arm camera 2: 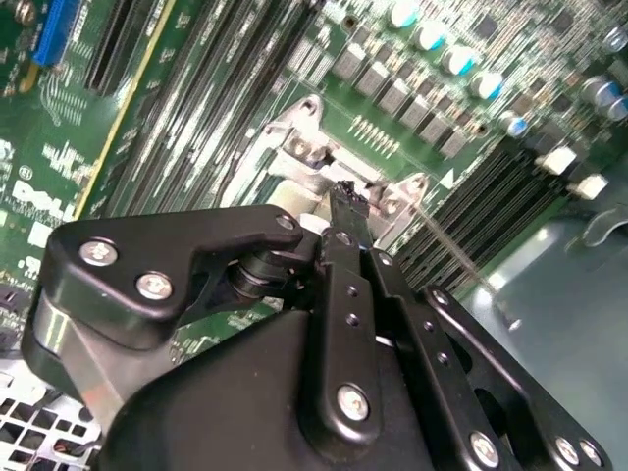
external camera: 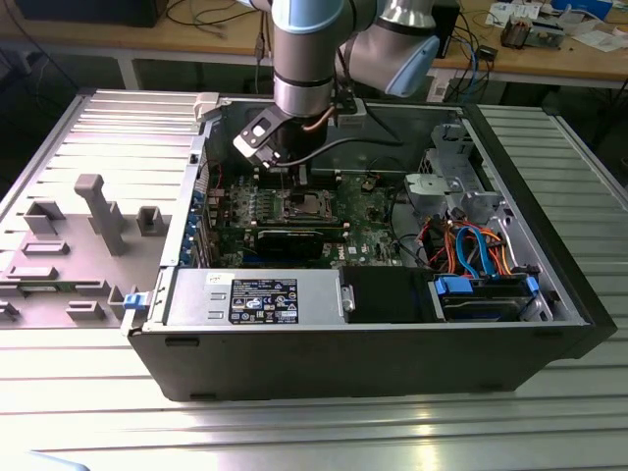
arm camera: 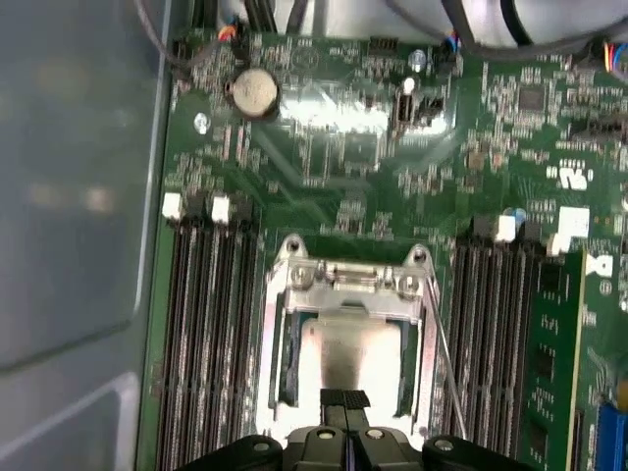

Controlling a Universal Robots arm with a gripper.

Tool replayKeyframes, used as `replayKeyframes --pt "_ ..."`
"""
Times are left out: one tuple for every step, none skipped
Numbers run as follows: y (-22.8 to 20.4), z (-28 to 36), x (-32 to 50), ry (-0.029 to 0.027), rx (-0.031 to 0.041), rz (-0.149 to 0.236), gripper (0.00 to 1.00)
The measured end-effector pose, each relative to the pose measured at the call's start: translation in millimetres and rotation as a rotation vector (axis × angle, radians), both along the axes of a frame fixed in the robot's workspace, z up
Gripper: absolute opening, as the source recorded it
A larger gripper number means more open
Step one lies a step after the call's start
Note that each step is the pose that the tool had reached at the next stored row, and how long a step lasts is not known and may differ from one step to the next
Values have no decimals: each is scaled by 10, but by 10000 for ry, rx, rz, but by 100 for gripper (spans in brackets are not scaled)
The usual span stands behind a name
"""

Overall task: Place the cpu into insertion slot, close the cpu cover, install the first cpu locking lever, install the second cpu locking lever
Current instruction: 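Close the cpu cover, then install the first cpu locking lever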

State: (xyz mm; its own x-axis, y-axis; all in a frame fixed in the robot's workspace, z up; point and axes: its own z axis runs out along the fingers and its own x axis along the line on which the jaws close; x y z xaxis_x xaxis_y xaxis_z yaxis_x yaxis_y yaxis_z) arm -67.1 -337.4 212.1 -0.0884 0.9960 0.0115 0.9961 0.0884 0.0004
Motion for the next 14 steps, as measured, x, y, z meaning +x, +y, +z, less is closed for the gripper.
replayKeyframes --pt "0 -2 71 5 0 3 11" --pt "0 -2 97 7 0 2 11" --pt "0 -3 121 7 1 1 11" --pt "-1 -2 132 7 -1 3 11" --pt "-1 -2 132 7 -1 3 11" --pt "-1 -2 132 7 -1 2 11" --pt "0 -3 133 6 0 2 11" --pt "0 -3 134 7 0 2 11" --pt "0 -3 134 7 0 2 11" --pt "0 -3 134 7 0 2 11" --pt "0 -3 134 6 0 2 11" --pt "0 -3 134 7 0 2 11" --pt "0 -3 134 6 0 2 11" --pt "0 -3 134 6 0 2 11"
